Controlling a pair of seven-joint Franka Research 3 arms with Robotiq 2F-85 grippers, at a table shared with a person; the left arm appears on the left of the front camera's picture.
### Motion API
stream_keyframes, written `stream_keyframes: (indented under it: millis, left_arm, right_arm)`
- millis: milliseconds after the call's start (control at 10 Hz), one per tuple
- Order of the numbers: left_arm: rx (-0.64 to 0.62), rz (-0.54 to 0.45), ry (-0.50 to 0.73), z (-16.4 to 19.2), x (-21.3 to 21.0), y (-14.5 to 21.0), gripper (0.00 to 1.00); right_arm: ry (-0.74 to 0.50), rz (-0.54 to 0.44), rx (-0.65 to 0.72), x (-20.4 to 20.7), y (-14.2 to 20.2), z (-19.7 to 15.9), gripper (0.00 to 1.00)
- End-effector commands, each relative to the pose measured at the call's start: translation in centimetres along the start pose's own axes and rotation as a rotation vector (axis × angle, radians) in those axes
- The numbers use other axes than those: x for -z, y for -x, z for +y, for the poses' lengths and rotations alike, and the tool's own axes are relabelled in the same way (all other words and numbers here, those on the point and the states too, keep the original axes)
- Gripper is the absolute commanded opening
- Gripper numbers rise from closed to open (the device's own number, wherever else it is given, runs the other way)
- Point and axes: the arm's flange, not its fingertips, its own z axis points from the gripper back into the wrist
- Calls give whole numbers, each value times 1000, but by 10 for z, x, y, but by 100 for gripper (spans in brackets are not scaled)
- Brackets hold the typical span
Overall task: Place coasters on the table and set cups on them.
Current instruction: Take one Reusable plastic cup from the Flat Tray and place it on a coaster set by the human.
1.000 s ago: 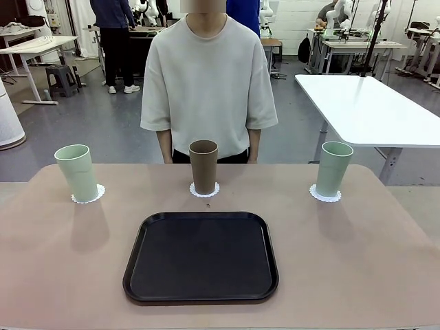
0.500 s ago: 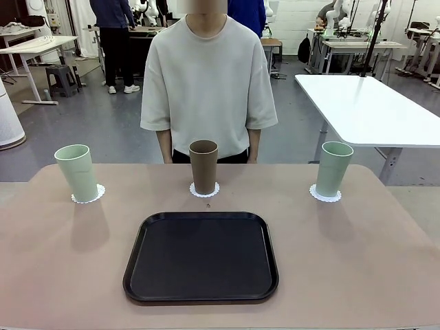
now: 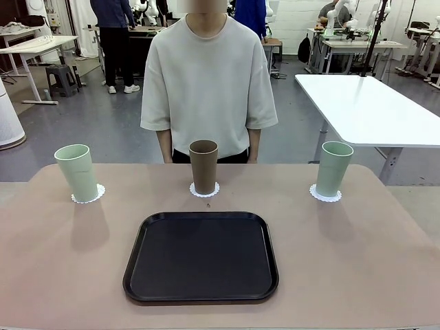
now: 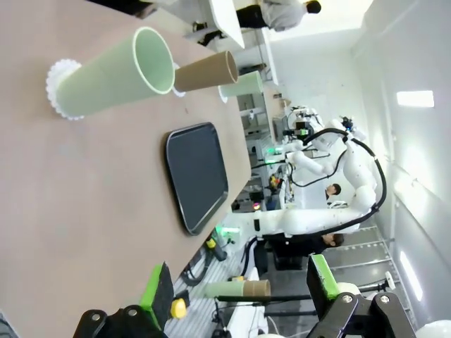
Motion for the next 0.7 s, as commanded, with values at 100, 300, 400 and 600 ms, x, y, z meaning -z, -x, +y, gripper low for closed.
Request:
stream_keyframes:
  millis: [100,300,400,600]
  left_arm:
    - [82,25,-20,-1,8,-3,100]
    - [11,3,-3,1,2,-2,100]
    - [11,3,-3,1,2,-2,100]
    - [11,3,-3,1,2,-2,100]
  right_arm:
    - [-7,0,-5,2,4,2,100]
    - [-7,0,-5,2,4,2,100]
    - [-7,0,-5,2,4,2,100]
    - [-7,0,-5,2,4,2,100]
